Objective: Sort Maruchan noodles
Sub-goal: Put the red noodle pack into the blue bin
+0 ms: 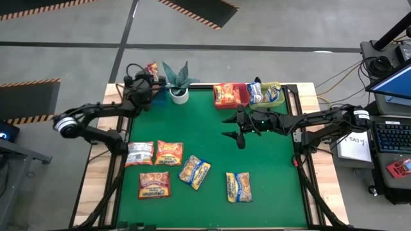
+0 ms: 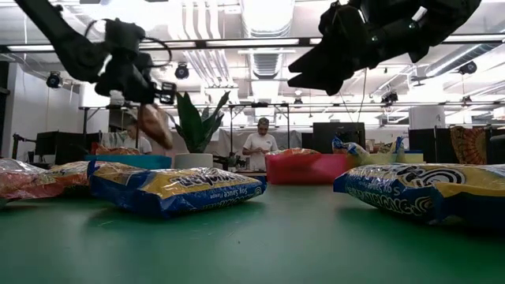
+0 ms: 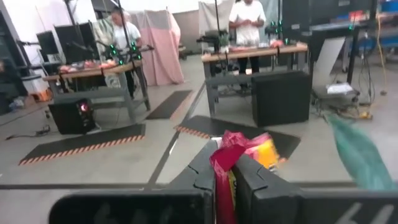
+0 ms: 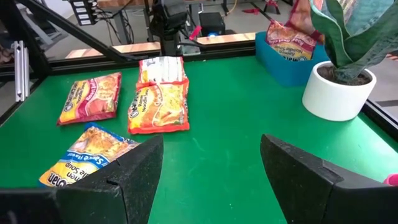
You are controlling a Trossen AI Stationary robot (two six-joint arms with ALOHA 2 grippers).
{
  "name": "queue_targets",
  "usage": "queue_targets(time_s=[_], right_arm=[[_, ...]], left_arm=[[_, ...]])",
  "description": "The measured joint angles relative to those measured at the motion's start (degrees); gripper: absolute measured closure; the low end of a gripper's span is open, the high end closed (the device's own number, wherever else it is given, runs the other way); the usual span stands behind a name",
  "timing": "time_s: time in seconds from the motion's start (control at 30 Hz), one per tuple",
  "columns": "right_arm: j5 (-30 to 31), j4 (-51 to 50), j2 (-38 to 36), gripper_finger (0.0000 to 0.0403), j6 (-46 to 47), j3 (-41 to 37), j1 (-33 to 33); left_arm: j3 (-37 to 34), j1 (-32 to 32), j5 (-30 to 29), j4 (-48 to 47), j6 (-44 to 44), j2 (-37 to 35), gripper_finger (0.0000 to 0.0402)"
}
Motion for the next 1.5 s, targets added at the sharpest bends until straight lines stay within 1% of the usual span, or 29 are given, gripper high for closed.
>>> queue_targets(time_s=[0.3, 0.47, 0.6, 0.93, 1.23, 1.37, 1.5], right_arm=[[0.0, -0.1, 0.0, 0.0147, -0.5, 0.0, 0.0], [0.0, -0.1, 0.0, 0.0146, -0.6, 0.0, 0.0], [0.0, -0.2, 0.0, 0.0145, -0.6, 0.0, 0.0], [-0.1, -1.4, 0.0, 0.0143, 0.3, 0.0, 0.0], [-0.1, -1.2, 0.0, 0.0142, 1.0, 0.0, 0.0], [-0.1, -1.2, 0.0, 0.0146, 1.0, 0.0, 0.0], [-0.1, -1.2, 0.0, 0.0146, 1.9, 0.0, 0.0]], left_arm=[[2.5, 0.0, -0.1, -0.5, -2.5, 8.5, 0.0401], [5.6, -0.1, 0.0, -0.5, 0.2, 11.2, 0.0401], [6.2, -1.2, -0.1, -2.5, -3.3, 12.5, 0.0401], [1.8, -3.5, -0.3, -2.8, -10.2, 12.6, 0.0401], [0.5, -7.1, -0.3, -3.8, -10.1, 12.7, 0.0401], [0.5, -7.7, -2.9, -4.8, -12.3, 12.7, 0.0391], [0.5, -8.3, -3.3, -8.8, -15.7, 12.2, 0.0371]])
